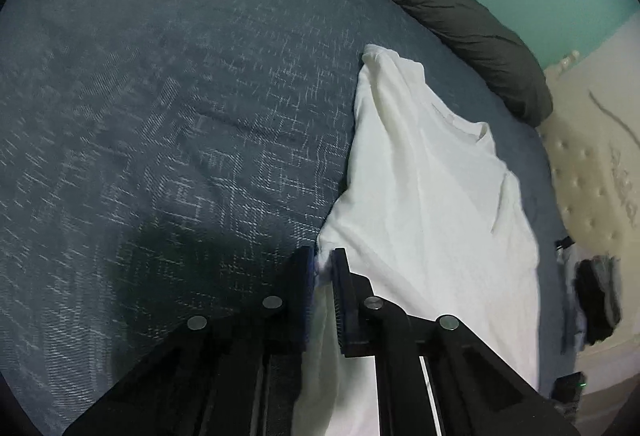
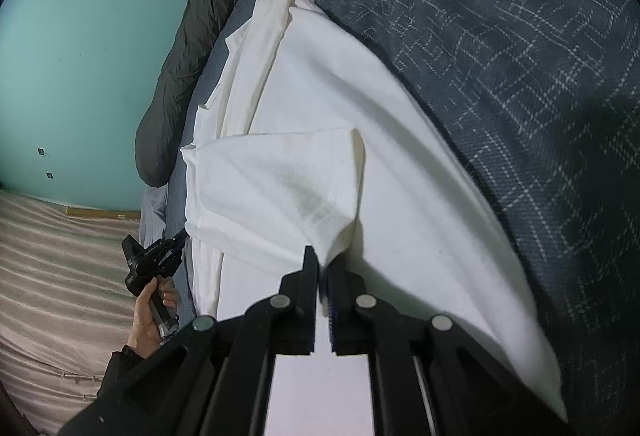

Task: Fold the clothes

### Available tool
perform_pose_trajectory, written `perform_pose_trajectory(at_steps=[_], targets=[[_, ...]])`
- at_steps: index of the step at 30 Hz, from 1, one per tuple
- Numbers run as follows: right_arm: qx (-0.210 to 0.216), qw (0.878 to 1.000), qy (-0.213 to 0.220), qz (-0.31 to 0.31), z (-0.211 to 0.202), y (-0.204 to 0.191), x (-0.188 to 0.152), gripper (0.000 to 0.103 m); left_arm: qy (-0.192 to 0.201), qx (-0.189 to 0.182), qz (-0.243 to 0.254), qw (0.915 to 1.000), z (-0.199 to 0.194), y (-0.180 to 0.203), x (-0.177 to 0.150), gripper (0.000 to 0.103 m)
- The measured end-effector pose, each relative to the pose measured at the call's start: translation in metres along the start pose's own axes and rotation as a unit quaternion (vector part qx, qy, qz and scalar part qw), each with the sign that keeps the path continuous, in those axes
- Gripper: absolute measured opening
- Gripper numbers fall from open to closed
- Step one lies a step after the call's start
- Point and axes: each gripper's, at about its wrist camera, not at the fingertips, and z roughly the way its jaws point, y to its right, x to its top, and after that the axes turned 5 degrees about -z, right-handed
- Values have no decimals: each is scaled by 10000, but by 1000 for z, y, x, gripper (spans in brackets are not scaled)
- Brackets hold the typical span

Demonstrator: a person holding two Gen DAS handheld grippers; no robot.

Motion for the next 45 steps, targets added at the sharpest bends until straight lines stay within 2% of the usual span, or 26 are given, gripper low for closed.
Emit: perform_pose_trajectory(at_steps=[10, 15, 16, 17, 18, 20, 24, 31, 34, 36, 39, 45], targets=[[-208, 9998, 26, 15, -3, -1, 3, 5, -52, 109, -107, 9999, 0, -3, 0, 8], [-398, 9990, 199, 92, -20, -3, 15, 6, -97, 112, -98, 9998, 3, -4, 0, 9], [-410, 9987, 286, 88, -25, -4, 20, 7, -101, 121, -93, 9998, 3, -3, 0, 9], [-419, 9984, 380, 80, -30, -4, 26, 13, -107, 126, -95, 9998, 4, -3, 0, 9], [-453, 9978, 474, 69, -34, -5, 30, 24, -109, 140, -83, 9998, 5, -3, 0, 9], [-480, 9970, 609, -19, -39, -8, 42, 34, -113, 169, -61, 9998, 7, -2, -1, 9], [-635, 9962, 509, -324, -28, -16, 59, 34, -112, 216, -39, 9997, 8, -1, -1, 9], [-957, 9945, 275, -327, -5, -4, 56, 34, -112, 281, 30, 9995, 11, 3, -1, 9], [-1062, 9927, 267, -497, -3, -5, 56, 26, -109, 284, 23, 9995, 10, 3, -1, 9], [-1098, 9919, 313, -558, -4, -5, 56, 15, -110, 293, 38, 9995, 10, 3, -1, 9], [-1092, 9911, 366, -671, -6, -5, 57, 3, -113, 288, 33, 9995, 7, 1, -3, 9], [-991, 9906, 543, -766, -13, -12, 57, 2, -123, 292, 31, 9995, 4, 0, -4, 9]])
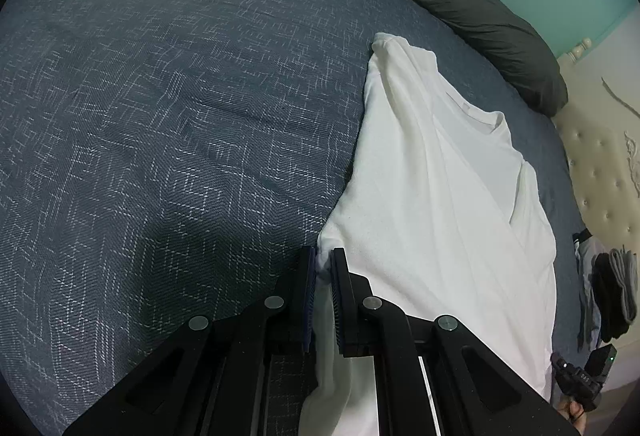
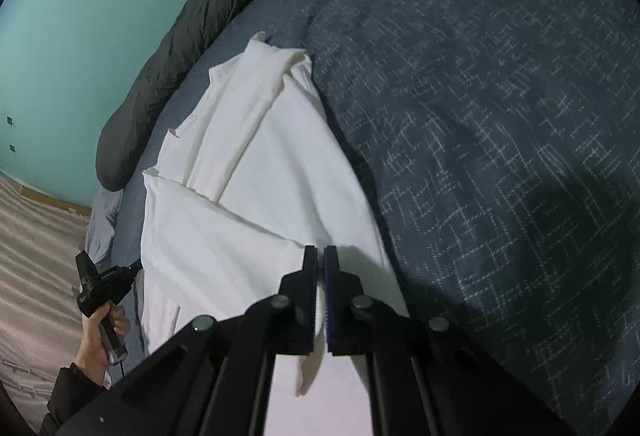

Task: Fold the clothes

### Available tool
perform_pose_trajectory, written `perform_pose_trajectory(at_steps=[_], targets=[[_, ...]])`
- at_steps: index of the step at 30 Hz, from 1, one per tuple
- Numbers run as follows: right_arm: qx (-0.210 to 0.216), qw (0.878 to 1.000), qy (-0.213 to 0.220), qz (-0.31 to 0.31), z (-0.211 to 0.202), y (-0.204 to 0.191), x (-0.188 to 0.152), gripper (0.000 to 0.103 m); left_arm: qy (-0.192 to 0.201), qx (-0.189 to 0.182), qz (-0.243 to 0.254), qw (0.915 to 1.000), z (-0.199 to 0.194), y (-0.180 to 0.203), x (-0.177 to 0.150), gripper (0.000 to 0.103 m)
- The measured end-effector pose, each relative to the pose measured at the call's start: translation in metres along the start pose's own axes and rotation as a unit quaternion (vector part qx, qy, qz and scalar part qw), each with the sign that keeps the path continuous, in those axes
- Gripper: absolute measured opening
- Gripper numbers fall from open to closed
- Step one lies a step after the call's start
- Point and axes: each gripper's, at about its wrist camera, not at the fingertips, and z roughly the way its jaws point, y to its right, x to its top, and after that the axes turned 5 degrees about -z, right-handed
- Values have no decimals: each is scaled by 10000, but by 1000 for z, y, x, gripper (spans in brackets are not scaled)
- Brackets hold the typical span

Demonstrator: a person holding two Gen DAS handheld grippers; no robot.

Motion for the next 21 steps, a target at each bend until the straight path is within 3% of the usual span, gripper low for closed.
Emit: perform_pose_trajectory(at_steps=[4, 10, 18, 19, 21], targets=[[-20, 9999, 105, 24, -6, 2, 4, 2, -11, 19, 11, 10000, 2, 2, 1, 9], [-82, 9997, -123, 217, 6, 14, 2, 3, -31, 46, 13, 10000, 3, 4, 1, 9], [-162, 9990, 144, 390, -15, 19, 29, 8, -48, 44, 39, 10000, 5, 4, 2, 9], [-180, 9990, 139, 379, -14, 19, 35, 13, -45, 46, 44, 10000, 5, 4, 2, 9], [-256, 9995, -46, 180, -3, 16, 49, 37, -43, 46, 47, 10000, 5, 4, 2, 9]])
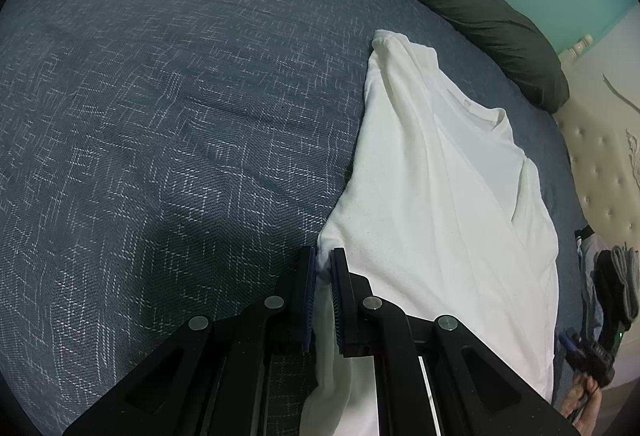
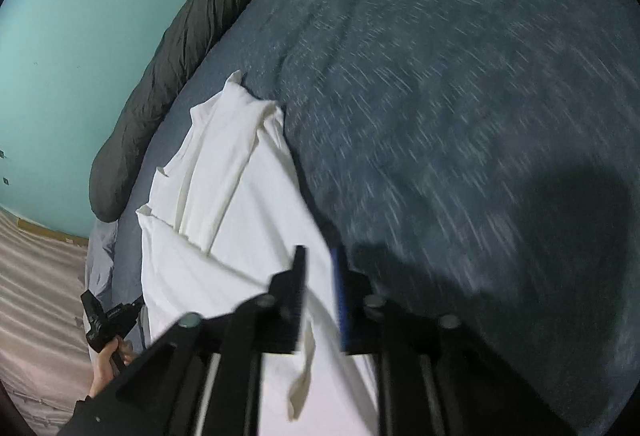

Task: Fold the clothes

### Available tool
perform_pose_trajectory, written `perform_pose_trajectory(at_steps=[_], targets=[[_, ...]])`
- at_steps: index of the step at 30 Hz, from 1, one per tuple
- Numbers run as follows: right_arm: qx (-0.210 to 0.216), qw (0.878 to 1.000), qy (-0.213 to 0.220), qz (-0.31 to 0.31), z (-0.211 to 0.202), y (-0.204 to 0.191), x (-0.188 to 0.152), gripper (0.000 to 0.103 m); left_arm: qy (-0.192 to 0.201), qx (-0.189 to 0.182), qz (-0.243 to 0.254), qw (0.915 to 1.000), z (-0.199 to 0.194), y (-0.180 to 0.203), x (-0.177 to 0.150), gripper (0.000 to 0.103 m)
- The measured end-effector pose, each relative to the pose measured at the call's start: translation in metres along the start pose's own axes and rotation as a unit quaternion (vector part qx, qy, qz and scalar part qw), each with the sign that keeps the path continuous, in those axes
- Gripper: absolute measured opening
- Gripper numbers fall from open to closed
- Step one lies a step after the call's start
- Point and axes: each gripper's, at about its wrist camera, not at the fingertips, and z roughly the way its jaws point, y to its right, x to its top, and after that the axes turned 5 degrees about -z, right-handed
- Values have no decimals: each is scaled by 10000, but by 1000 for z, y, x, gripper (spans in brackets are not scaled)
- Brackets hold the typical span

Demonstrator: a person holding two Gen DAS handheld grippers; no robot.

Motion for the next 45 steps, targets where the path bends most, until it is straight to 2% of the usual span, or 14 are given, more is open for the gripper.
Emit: perform_pose_trajectory(at_steps=[3, 5, 7, 8, 9, 11, 14, 21, 28, 29, 30, 32, 37, 45], targets=[[51, 9997, -230, -99, 17, -2, 12, 37, -1, -1, 1, 10000, 1, 0, 0, 9], [-76, 9991, -296, -292, 27, -6, 18, 35, -6, 7, 9, 10000, 1, 0, 1, 9], [-117, 9982, -407, -423, 38, -9, 20, 23, -12, 21, 20, 10000, 2, 1, 1, 9], [-109, 9980, -459, -425, 43, -9, 21, 9, -15, 28, 27, 10000, 2, 1, 1, 9], [-101, 9977, -511, -428, 49, -9, 21, 4, -15, 27, 26, 10000, 2, 1, 2, 9], [-110, 9981, -439, -414, 49, -6, 22, 2, -18, 24, 31, 10000, 2, 2, 2, 9], [-135, 9991, -167, -372, 39, 0, 26, 2, -25, 21, 40, 10000, 2, 1, 2, 9], [-78, 9988, -402, -266, 46, 5, 24, 2, -20, 40, 21, 10000, 7, 8, 3, 9], [-222, 9994, -158, -229, 26, -8, 52, 6, -37, 41, 32, 10000, 9, 9, 5, 9], [-208, 9993, -153, -266, 29, -12, 59, 10, -42, 41, 39, 10000, 9, 9, 5, 9], [-182, 9992, -159, -311, 33, -17, 67, 20, -47, 42, 46, 10000, 9, 10, 5, 9], [-305, 9983, -214, -443, 45, -25, 83, 27, -56, 48, 54, 10000, 9, 11, 5, 9], [-497, 9956, -293, -736, 76, -45, 113, 27, -77, 16, 97, 9999, 13, 15, 5, 9], [-659, 9917, -419, -1018, 112, -51, 121, 27, -100, -81, 140, 9998, 11, 11, 3, 9]])
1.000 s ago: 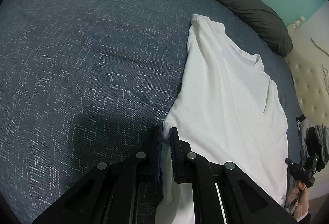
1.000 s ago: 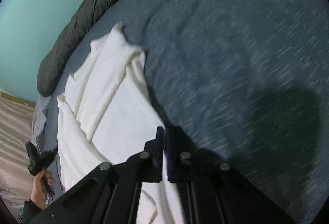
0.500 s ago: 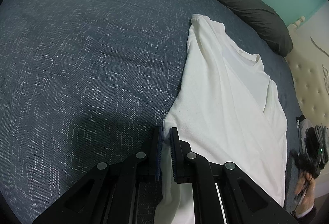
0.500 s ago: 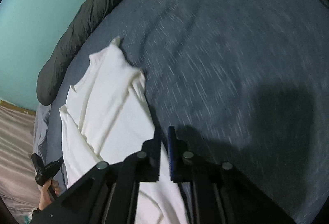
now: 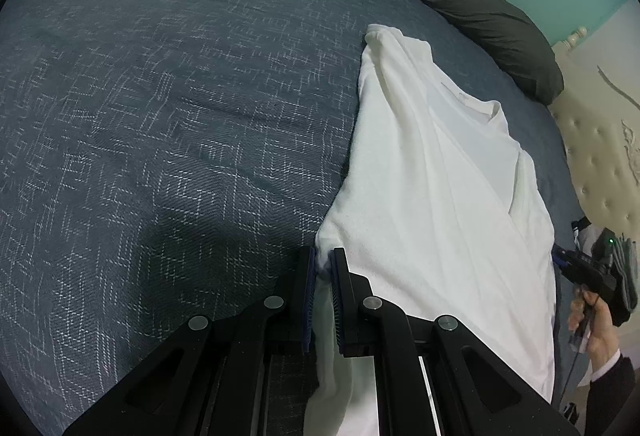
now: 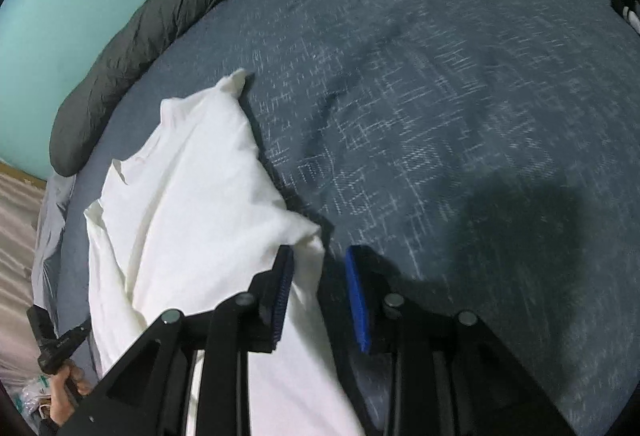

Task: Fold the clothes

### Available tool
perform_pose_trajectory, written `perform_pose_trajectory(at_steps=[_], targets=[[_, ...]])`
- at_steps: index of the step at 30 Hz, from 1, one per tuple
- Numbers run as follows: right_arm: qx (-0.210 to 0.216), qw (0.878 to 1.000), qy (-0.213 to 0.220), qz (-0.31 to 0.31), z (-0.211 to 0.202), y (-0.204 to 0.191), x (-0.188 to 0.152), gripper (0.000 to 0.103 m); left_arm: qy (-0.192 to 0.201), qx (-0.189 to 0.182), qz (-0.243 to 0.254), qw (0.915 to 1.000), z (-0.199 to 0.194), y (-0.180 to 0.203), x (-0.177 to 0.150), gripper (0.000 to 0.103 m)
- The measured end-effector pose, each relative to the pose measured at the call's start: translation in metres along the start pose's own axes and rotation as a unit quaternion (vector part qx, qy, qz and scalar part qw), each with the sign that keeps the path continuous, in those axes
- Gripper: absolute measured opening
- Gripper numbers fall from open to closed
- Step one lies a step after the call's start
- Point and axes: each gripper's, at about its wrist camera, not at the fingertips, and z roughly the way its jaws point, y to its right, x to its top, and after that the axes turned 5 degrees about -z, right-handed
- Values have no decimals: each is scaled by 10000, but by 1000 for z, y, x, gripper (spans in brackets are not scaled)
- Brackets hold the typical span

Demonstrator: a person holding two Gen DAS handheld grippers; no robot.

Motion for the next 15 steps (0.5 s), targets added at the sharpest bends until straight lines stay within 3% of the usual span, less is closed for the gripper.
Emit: perform_pose_trajectory(at_steps=[1, 3, 15], targets=[[-29, 10000, 40, -75, 2, -1, 2, 26, -2, -8, 5, 10000, 0, 0, -1, 9], [-50, 9996, 117, -236, 3, -4, 5, 9, -13, -16, 13, 10000, 3, 2, 2, 9], [-496, 9947, 297, -849, 4, -7, 17, 5, -3, -29, 27, 10000, -3, -3, 4, 9]])
